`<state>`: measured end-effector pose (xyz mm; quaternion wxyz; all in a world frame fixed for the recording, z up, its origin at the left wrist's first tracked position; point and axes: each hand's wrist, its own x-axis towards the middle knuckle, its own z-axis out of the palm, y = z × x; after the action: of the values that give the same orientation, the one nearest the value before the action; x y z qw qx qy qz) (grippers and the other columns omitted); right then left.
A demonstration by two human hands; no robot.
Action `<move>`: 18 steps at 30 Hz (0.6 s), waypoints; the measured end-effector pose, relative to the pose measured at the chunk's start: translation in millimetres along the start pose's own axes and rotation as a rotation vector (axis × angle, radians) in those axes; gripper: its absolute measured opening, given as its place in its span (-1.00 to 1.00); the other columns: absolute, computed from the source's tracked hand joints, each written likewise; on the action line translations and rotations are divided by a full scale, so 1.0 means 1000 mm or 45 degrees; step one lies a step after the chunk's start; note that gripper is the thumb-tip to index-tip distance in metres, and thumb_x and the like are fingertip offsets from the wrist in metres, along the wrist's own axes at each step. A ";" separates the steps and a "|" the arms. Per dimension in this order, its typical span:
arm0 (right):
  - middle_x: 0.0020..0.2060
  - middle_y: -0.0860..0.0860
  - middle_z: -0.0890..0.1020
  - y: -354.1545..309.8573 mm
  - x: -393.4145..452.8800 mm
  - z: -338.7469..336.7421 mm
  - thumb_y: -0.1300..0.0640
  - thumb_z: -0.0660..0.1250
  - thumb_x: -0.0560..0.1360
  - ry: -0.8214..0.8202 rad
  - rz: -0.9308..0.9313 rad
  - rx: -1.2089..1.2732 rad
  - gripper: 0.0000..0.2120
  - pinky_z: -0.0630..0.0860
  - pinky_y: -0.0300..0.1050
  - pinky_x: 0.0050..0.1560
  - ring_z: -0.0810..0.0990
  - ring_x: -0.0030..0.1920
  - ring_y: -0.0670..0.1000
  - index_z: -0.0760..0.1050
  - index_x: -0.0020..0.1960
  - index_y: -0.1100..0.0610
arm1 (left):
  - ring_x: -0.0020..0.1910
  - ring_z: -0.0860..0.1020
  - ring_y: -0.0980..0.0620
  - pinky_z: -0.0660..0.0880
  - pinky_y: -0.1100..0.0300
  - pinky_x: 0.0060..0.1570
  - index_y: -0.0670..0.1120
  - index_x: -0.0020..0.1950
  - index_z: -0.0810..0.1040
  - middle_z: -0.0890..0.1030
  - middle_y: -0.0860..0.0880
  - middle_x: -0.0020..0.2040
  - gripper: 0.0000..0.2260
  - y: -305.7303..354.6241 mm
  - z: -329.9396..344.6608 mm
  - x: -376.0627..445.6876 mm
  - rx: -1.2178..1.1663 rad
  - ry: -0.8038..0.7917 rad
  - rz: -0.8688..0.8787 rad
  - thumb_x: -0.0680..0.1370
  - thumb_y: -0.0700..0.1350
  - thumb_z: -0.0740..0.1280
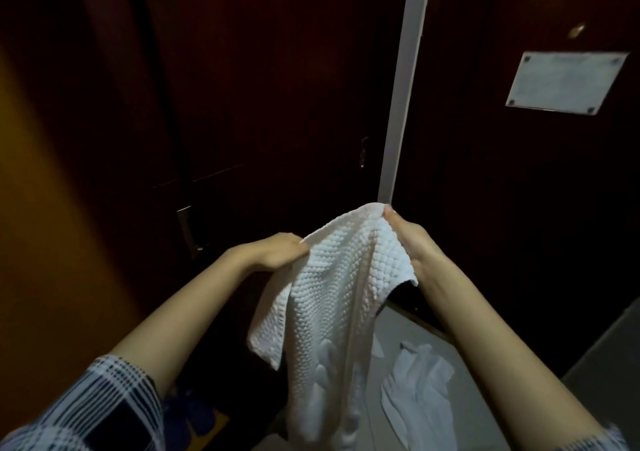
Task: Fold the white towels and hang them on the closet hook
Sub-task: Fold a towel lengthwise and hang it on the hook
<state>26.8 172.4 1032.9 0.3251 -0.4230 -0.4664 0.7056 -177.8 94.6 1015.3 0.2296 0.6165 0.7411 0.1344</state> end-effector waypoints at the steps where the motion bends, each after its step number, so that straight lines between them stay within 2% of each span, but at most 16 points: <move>1: -0.17 0.11 0.64 -0.003 -0.002 -0.001 -0.09 0.27 0.54 0.053 -0.005 0.042 -0.59 0.55 -0.21 -0.44 0.64 -0.25 0.04 0.51 0.10 0.27 | -0.07 0.49 0.03 0.38 0.23 -0.16 -0.32 -0.04 0.54 0.59 -0.20 0.02 -0.72 -0.005 0.000 -0.001 -0.082 -0.041 0.033 0.61 -0.17 0.12; 4: -0.29 0.08 0.63 -0.006 -0.006 -0.005 -0.07 0.34 0.50 0.097 0.001 0.156 -0.65 0.53 -0.21 -0.51 0.64 -0.42 0.01 0.55 -0.07 0.25 | -0.14 0.48 0.07 0.42 0.32 -0.20 -0.29 0.04 0.49 0.54 -0.15 -0.05 -0.82 -0.025 0.015 -0.006 -0.241 -0.006 0.011 0.51 -0.21 0.26; 7: -0.30 0.08 0.64 -0.008 -0.011 -0.005 -0.06 0.36 0.49 0.099 -0.010 0.229 -0.69 0.55 -0.18 -0.51 0.65 -0.44 0.01 0.58 -0.11 0.22 | -0.02 0.51 0.05 0.45 0.21 -0.07 -0.16 0.20 0.40 0.53 -0.07 0.04 -0.69 -0.048 0.038 -0.005 -0.187 0.069 -0.062 0.48 -0.24 0.34; 9: -0.19 0.09 0.66 -0.009 -0.013 -0.005 -0.04 0.37 0.49 0.133 -0.034 0.307 -0.70 0.58 -0.16 -0.47 0.68 -0.32 0.04 0.58 -0.08 0.23 | -0.01 0.55 0.03 0.43 0.27 -0.12 -0.12 0.12 0.49 0.58 -0.06 0.01 -0.74 -0.056 0.051 -0.001 -0.027 0.085 -0.054 0.45 -0.25 0.36; 12: 0.05 0.18 0.63 -0.013 -0.011 -0.010 -0.02 0.36 0.50 0.245 -0.093 0.416 -0.65 0.62 -0.01 -0.08 0.63 0.05 0.19 0.54 0.06 0.28 | -0.11 0.58 0.05 0.39 0.34 -0.29 -0.02 -0.14 0.57 0.62 -0.02 -0.14 -0.92 -0.054 0.057 0.000 -0.060 0.248 -0.084 0.46 -0.20 0.36; 13: 0.04 0.18 0.63 -0.016 -0.012 -0.012 -0.02 0.35 0.51 0.283 -0.118 0.423 -0.65 0.61 0.02 -0.01 0.63 0.06 0.20 0.55 0.07 0.28 | -0.15 0.57 0.06 0.39 0.33 -0.29 -0.02 -0.18 0.57 0.63 -0.02 -0.17 -0.92 -0.052 0.057 0.001 -0.131 0.347 -0.088 0.47 -0.19 0.36; 14: -0.04 0.15 0.65 -0.018 -0.011 -0.014 -0.03 0.34 0.51 0.326 -0.149 0.422 -0.67 0.61 0.01 -0.05 0.65 0.00 0.17 0.55 0.02 0.27 | -0.17 0.56 0.06 0.41 0.30 -0.26 -0.04 -0.18 0.59 0.63 -0.04 -0.18 -0.95 -0.047 0.055 0.000 -0.259 0.437 -0.105 0.48 -0.17 0.39; 16: -0.22 0.08 0.62 -0.022 -0.010 -0.020 -0.04 0.31 0.53 0.421 -0.210 0.374 -0.70 0.57 -0.10 -0.26 0.64 -0.20 0.07 0.51 -0.16 0.21 | -0.21 0.57 0.02 0.46 0.20 -0.19 -0.13 -0.13 0.62 0.64 -0.11 -0.19 -0.95 -0.030 0.051 -0.002 -0.621 0.566 -0.112 0.46 -0.17 0.43; 18: -0.25 0.08 0.61 -0.026 -0.008 -0.023 -0.02 0.24 0.56 0.497 -0.251 0.225 -0.71 0.52 -0.14 -0.30 0.62 -0.26 0.04 0.47 -0.23 0.16 | -0.24 0.59 -0.02 0.51 0.16 -0.23 -0.19 -0.12 0.62 0.64 -0.15 -0.20 -0.92 -0.007 0.044 -0.003 -0.891 0.602 -0.100 0.47 -0.18 0.42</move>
<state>52.6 183.0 1054.5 0.5123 -0.4736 -0.3703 0.6132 -160.5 86.4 974.8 0.2537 0.4247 0.7060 0.5067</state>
